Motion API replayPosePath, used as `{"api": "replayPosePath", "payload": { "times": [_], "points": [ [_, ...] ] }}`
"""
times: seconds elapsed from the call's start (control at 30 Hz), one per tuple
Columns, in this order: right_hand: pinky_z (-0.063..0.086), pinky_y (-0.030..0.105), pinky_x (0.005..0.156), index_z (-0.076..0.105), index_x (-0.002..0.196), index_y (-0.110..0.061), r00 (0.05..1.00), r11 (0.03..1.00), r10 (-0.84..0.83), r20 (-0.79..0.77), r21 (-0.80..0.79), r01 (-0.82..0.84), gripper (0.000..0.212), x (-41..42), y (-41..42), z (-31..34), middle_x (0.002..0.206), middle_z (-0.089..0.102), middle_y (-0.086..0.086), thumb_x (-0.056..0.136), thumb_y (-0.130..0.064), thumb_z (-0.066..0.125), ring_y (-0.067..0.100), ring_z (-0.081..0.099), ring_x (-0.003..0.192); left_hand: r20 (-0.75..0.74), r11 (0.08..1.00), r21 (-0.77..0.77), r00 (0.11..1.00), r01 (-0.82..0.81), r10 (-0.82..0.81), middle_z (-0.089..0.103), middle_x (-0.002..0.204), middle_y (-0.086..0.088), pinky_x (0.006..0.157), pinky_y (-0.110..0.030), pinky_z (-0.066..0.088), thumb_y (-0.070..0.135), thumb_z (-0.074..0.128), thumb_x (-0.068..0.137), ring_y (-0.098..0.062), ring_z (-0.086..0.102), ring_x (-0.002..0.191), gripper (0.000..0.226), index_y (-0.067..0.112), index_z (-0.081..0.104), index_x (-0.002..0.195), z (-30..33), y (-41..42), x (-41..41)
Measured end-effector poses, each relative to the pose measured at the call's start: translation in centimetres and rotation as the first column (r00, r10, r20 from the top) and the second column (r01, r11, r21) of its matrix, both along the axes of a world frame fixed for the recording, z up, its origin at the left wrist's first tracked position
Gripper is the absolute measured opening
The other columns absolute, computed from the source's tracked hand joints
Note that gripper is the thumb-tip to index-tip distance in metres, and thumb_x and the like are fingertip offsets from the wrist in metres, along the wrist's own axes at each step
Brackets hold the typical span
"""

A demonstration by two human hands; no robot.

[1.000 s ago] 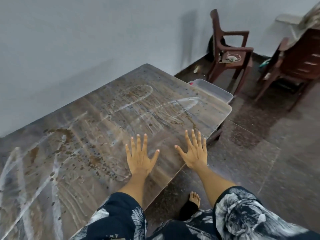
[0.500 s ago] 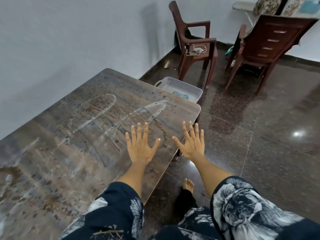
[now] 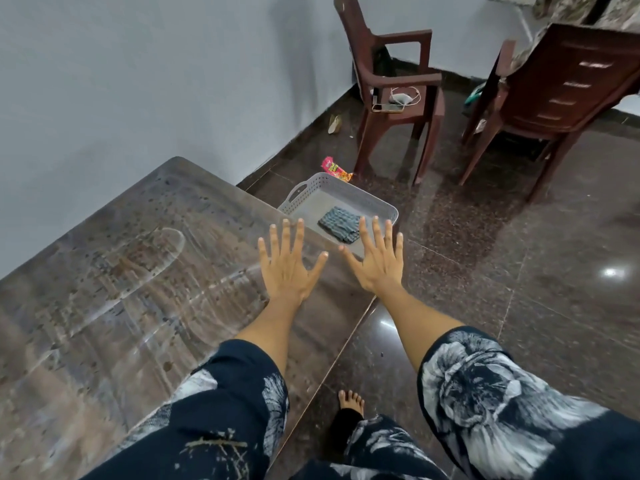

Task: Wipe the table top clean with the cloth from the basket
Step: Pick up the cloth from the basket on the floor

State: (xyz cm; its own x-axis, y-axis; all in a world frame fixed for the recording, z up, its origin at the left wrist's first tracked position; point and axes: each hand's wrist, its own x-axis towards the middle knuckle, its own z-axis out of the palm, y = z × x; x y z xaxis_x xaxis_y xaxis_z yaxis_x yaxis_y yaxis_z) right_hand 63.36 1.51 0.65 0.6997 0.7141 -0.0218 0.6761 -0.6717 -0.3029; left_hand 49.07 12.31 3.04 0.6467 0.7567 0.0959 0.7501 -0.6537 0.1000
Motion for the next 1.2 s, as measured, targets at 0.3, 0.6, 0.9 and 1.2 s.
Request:
{"api": "replayPosePath", "payload": {
  "times": [0.3, 0.6, 0.9, 1.2],
  "points": [
    [-0.016, 0.046, 0.113, -0.005, 0.150, -0.029, 0.995, 0.996, 0.076, -0.058, -0.030, -0.078, 0.083, 9.2, 5.8, -2.4, 0.160, 0.003, 0.004, 0.083, -0.076, 0.009, 0.026, -0.013, 0.146, 0.040, 0.988, -0.152, 0.999, 0.011, -0.005, 0.010, 0.157, -0.009, 0.117, -0.043, 0.003, 0.064, 0.021, 0.090, -0.026, 0.010, 0.144, 0.074, 0.028, -0.009, 0.147, -1.2, 3.8, 10.3],
    [-0.005, 0.048, 0.118, 0.006, 0.152, -0.024, 0.966, 0.988, 0.114, -0.232, -0.077, -0.135, 0.079, 15.6, 12.8, -8.1, 0.159, 0.014, 0.002, 0.089, -0.070, 0.018, 0.026, -0.008, 0.147, 0.067, 0.887, -0.461, 0.997, 0.002, 0.032, 0.028, 0.148, -0.013, 0.094, -0.048, 0.040, 0.050, 0.033, 0.096, -0.034, 0.043, 0.125, 0.067, 0.027, -0.001, 0.149, -5.7, 10.1, 18.3],
    [0.042, 0.039, 0.098, 0.052, 0.124, -0.013, 0.842, 0.999, -0.049, -0.537, -0.039, 0.034, 0.040, 19.4, 18.2, -16.4, 0.132, 0.049, 0.011, 0.096, -0.042, 0.045, 0.029, 0.049, 0.119, 0.047, 0.476, -0.822, 0.796, -0.312, 0.603, 0.016, 0.154, -0.015, 0.104, -0.046, 0.031, 0.046, 0.032, 0.097, -0.036, 0.031, 0.133, 0.068, 0.023, -0.006, 0.149, -14.8, 14.3, 23.0],
    [0.036, 0.038, 0.099, 0.058, 0.112, -0.007, 0.951, 0.998, -0.042, -0.305, -0.046, 0.030, 0.030, 21.0, 19.5, -21.2, 0.121, 0.052, 0.009, 0.095, -0.031, 0.052, 0.028, 0.042, 0.114, -0.063, 0.157, -0.925, 0.548, -0.345, 0.834, 0.038, 0.140, -0.023, 0.101, -0.044, 0.040, 0.038, 0.041, 0.097, -0.036, 0.045, 0.122, 0.054, -0.001, 0.026, 0.132, -20.7, 14.2, 27.1]
  ]
}}
